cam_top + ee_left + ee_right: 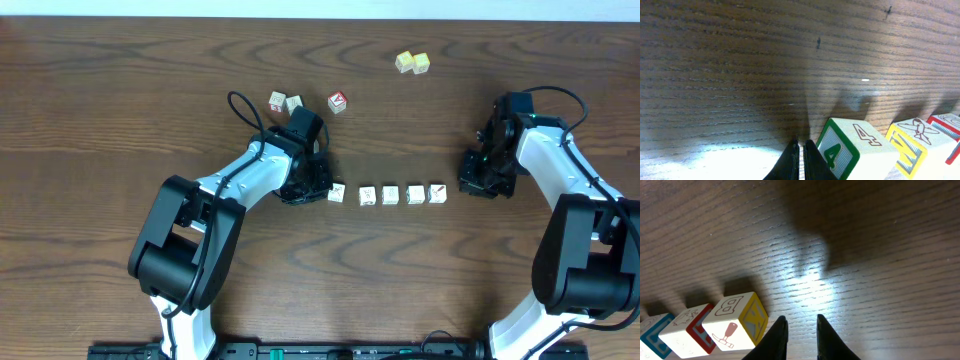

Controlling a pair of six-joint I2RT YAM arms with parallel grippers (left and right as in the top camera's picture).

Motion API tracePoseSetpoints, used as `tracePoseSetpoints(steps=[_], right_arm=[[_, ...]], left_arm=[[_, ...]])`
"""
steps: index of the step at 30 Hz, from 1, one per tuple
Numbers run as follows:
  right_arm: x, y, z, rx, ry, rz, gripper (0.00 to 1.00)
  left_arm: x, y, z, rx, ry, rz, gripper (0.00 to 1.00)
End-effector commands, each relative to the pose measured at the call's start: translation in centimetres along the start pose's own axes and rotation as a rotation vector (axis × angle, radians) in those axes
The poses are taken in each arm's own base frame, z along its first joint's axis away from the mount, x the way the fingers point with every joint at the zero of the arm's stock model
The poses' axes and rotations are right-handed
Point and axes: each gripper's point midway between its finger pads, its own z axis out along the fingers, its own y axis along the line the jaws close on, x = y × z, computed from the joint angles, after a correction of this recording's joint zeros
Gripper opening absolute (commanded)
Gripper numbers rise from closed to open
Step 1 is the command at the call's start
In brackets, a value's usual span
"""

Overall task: Lift 5 blocks
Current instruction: 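Carry the number-4 block with the left gripper to the row's left end, then lower the number-4 block beside the row and open the left gripper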

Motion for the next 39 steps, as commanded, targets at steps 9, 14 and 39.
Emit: tracePoseSetpoints(steps=[9,14,39], right_arm=[[0.4,0.2,0.3,0.002,0.011,0.003,0.16],[0.4,0.1,0.3,0.002,0.011,0.002,0.16],[0.3,0.2,0.3,0.0,0.004,0.001,0.17]], left_arm=[[1.2,0.1,1.3,-0.033,0.031,0.015,0.07],[1.3,0.2,1.3,-0.049,0.023,0.022,0.07],[-2.3,-0.6,0.5,0.041,-0.078,0.008,0.07]])
